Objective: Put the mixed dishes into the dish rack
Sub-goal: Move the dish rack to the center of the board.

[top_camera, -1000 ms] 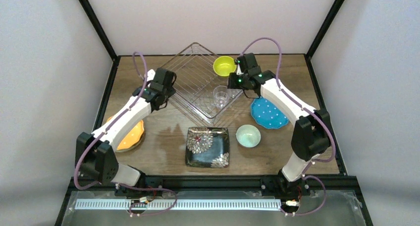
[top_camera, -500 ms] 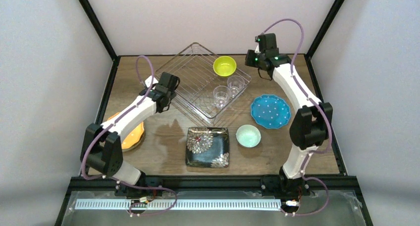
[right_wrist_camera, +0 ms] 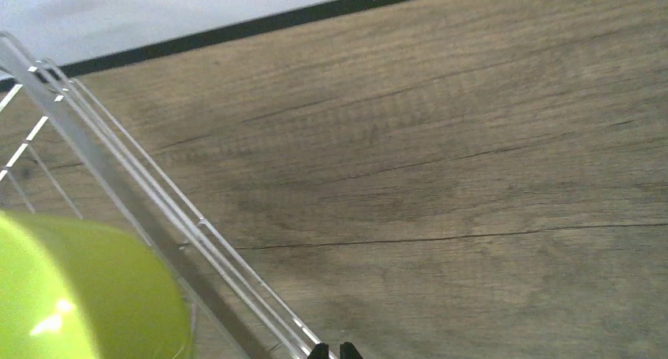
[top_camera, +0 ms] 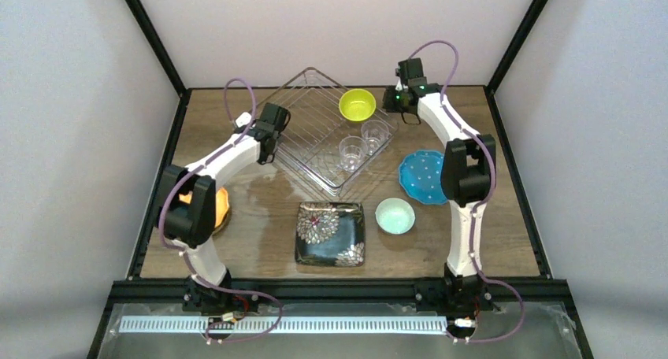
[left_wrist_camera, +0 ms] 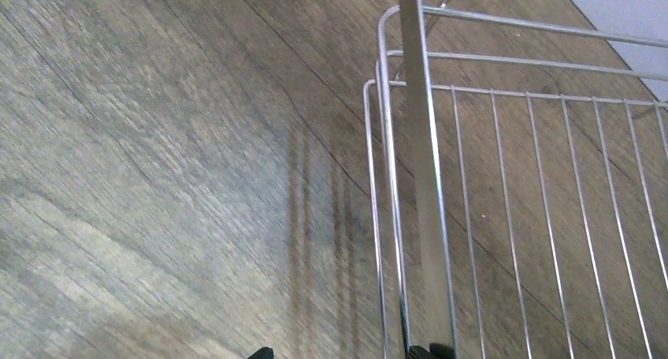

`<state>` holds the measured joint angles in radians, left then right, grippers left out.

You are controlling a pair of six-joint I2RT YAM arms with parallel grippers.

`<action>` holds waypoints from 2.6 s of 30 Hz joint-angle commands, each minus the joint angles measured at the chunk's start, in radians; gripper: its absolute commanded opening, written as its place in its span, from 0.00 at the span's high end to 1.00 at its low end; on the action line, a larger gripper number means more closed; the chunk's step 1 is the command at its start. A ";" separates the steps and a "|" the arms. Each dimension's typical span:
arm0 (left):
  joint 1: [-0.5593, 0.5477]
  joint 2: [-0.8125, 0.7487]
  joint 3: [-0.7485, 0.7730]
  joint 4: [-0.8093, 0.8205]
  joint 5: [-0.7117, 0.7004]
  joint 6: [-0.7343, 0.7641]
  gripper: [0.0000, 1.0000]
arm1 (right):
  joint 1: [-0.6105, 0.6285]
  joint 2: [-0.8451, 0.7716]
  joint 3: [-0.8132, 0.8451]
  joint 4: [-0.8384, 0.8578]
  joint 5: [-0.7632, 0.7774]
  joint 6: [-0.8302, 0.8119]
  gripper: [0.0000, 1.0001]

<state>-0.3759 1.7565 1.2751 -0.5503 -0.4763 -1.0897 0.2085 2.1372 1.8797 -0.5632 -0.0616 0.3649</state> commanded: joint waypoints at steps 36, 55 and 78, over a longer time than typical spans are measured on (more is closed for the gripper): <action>0.042 0.219 0.228 0.097 0.177 0.234 0.00 | 0.053 -0.108 -0.305 0.100 -0.105 0.031 0.95; -0.007 0.187 0.216 0.079 0.183 0.262 0.00 | 0.126 -0.268 -0.475 0.123 -0.062 0.046 0.95; -0.069 0.153 0.219 0.036 0.148 0.288 0.00 | 0.154 -0.430 -0.583 0.098 0.004 0.049 0.91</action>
<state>-0.3763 1.9396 1.4776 -0.5102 -0.4221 -0.8093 0.3103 1.7451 1.2991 -0.4725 0.0074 0.3920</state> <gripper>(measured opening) 0.995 0.068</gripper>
